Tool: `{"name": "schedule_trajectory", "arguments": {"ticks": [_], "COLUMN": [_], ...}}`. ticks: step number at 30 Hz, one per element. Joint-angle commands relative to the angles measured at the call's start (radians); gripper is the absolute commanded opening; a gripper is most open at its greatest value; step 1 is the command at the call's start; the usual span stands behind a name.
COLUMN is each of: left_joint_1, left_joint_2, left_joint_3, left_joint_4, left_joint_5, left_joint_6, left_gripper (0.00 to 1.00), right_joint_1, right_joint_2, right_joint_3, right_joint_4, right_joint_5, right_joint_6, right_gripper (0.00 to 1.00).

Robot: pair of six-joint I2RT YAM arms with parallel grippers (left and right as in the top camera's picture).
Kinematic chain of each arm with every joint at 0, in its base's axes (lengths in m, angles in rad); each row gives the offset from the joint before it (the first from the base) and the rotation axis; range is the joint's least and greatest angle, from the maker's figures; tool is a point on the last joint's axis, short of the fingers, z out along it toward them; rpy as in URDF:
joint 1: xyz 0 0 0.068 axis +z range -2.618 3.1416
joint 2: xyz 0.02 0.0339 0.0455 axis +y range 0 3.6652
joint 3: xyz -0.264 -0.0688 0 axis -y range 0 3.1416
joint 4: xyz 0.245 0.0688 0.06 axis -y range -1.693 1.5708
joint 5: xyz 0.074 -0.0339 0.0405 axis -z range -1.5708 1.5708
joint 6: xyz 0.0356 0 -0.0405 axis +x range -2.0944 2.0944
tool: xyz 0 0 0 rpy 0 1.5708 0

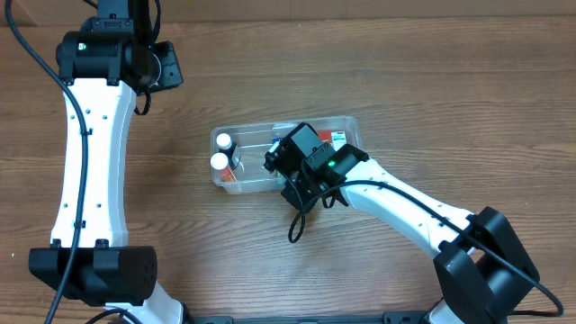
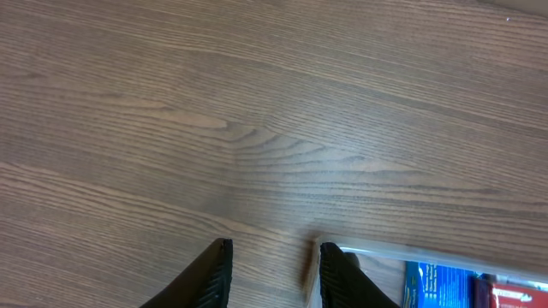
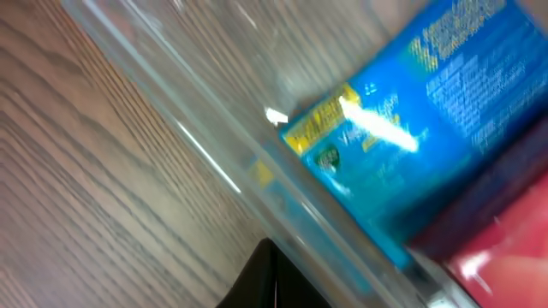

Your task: Pack container

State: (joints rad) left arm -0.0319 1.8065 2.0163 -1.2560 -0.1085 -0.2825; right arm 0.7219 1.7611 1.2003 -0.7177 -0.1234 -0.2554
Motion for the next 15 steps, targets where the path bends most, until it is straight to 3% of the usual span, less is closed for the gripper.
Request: {"name": "schedule_trajectory", "arguments": {"ticks": [1, 15], "left_joint_1": [0.002, 0.002], "left_joint_2": [-0.028, -0.028], "left_joint_3": [0.0, 0.0], "left_joint_4": [0.002, 0.001], "left_joint_5": [0.008, 0.008], "left_joint_6": [-0.01, -0.01], "left_gripper": [0.36, 0.36], "right_joint_1": [-0.003, -0.002], "right_joint_2": [0.009, 0.026], "right_joint_3": [-0.003, -0.003], "right_joint_4": [0.049, 0.102], "right_joint_5": [-0.012, -0.023], "right_joint_6": [-0.041, -0.068], "right_gripper": [0.04, 0.04]}}
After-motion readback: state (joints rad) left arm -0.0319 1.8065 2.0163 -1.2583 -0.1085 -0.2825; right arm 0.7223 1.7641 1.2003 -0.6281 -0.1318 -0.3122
